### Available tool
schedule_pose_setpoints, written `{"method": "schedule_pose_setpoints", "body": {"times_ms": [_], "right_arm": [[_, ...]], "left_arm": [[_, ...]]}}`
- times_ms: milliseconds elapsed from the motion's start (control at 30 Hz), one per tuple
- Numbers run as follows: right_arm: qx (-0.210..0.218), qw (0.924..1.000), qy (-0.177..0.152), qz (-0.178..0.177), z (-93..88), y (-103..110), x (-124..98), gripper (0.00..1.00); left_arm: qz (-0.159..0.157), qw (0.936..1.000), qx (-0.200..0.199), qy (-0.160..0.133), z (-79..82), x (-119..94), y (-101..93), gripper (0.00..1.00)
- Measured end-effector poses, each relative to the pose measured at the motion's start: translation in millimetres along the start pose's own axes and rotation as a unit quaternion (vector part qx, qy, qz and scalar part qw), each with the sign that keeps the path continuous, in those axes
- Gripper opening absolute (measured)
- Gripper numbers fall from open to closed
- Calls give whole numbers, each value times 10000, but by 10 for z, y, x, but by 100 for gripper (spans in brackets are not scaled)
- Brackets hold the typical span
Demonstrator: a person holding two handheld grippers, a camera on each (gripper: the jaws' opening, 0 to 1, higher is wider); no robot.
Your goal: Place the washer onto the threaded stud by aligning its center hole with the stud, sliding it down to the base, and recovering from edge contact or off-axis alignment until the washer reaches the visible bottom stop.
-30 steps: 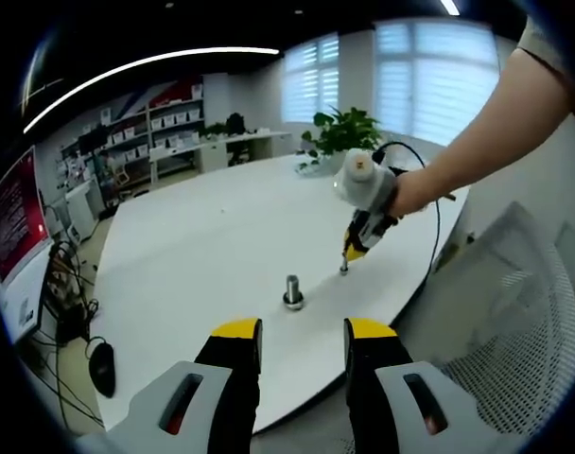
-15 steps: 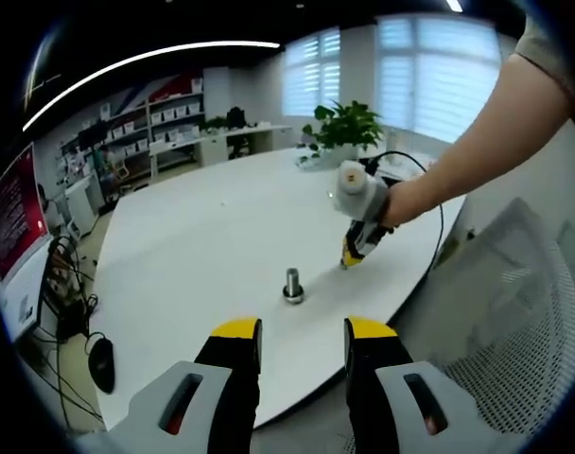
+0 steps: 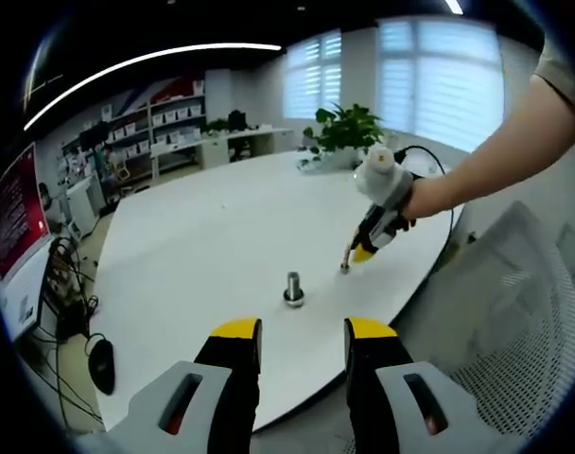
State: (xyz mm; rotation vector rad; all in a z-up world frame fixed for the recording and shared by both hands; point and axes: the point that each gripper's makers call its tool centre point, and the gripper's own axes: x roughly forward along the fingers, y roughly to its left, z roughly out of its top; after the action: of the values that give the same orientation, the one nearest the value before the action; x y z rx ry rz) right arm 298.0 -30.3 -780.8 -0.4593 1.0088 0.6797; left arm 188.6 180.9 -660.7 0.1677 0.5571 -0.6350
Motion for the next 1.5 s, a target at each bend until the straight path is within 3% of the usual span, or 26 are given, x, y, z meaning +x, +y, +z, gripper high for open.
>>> {"method": "schedule_pose_setpoints", "body": {"times_ms": [167,300,400,467,700,767,933,1067,1100,1167,1267,1300,1367,1500], "right_arm": [[188,9985,-502,-53,11,29,-340,23],[208,9963,-825,-116,-6,50,-642,24],[471,9874,-1504,-107,116,49,-905,29],[701,9822,-1740,-69,179,28,-1046,29],[684,9709,-2295,82,250,100,-1388,30],[743,9696,-2313,287,174,220,-1432,31],[556,9692,-2367,394,-48,471,-1449,32],[536,9646,-2538,468,-86,611,-1439,32],[554,9636,-2573,464,-80,612,-1442,32],[772,9593,-2680,429,-25,585,-1505,32],[1093,9382,-3250,476,106,594,-1666,32],[974,9433,-3141,443,55,603,-1661,32],[885,9467,-3080,319,11,599,-1655,32],[1045,9432,-3143,249,-67,517,-1617,32]], "left_arm": [[-12,10000,8,-65,17,-15,-9,34],[75,9994,-13,-334,108,-65,21,35],[140,9989,-68,-440,145,-78,50,35],[196,9986,-73,-495,162,-88,66,36],[417,9967,-179,-675,233,-128,150,36],[487,9961,-220,-701,250,-141,168,36],[623,9955,-290,-657,253,-157,206,38],[841,9937,-143,-733,319,-233,243,39],[889,9924,-276,-802,334,-264,264,39],[905,9894,-627,-950,341,-313,268,40],[1073,9867,-560,-1087,361,-410,286,40],[1078,9863,-539,-1129,373,-414,280,40],[1090,9863,-462,-1149,387,-384,281,41],[1088,9862,-378,-1188,395,-331,286,41]]}}
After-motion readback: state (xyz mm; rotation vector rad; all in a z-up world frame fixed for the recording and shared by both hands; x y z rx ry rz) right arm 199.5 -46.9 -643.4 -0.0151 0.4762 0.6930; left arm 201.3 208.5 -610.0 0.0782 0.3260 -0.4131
